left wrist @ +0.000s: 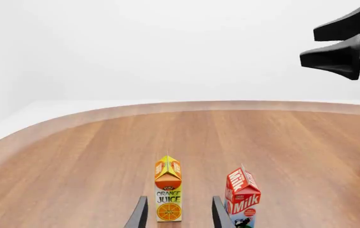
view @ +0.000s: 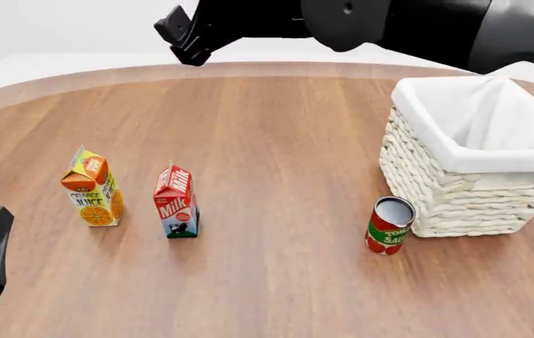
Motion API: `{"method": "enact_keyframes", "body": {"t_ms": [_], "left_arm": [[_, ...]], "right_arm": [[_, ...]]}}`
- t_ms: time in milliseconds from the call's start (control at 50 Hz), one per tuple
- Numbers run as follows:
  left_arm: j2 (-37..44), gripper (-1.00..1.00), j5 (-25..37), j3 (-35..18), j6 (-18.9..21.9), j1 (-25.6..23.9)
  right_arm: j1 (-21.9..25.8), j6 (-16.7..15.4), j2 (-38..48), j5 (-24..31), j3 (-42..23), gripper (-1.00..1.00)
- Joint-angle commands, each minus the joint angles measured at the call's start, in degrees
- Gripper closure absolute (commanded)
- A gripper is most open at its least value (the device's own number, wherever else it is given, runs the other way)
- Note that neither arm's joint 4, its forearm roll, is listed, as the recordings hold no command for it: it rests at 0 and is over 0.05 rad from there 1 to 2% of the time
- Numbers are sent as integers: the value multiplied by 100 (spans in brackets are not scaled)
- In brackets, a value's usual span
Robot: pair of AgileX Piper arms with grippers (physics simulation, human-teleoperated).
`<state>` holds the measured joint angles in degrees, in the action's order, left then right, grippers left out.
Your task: Pick the milk and place it in the basket.
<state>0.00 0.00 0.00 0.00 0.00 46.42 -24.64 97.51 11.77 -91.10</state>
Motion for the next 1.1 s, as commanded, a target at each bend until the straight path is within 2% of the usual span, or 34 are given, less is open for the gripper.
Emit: {"method": "enact_keyframes", "body": {"t_ms": [20,160,240,460,580,680,820,1100], "left_arm": [[0,-100,0,0,0,0],[0,-100,0,0,0,0],[0,-100,0,0,0,0],[0,-100,0,0,0,0],[0,-100,0,0,0,0],[0,-100,0,0,0,0],[0,-100,0,0,0,0],[0,-100,0,0,0,0]], "right_arm": [[202,-351,332,249,-386,-100],[213,-471,461,474,-562,-100],[172,-351,593,690,-804,-100],[377,-271,754,724,-719,-100],[693,-454,873,697,-681,-100],[758,-461,949,694,-707,-100],[913,-652,1020,664,-664,-100],[904,-827,1067,744,-682,-100]]}}
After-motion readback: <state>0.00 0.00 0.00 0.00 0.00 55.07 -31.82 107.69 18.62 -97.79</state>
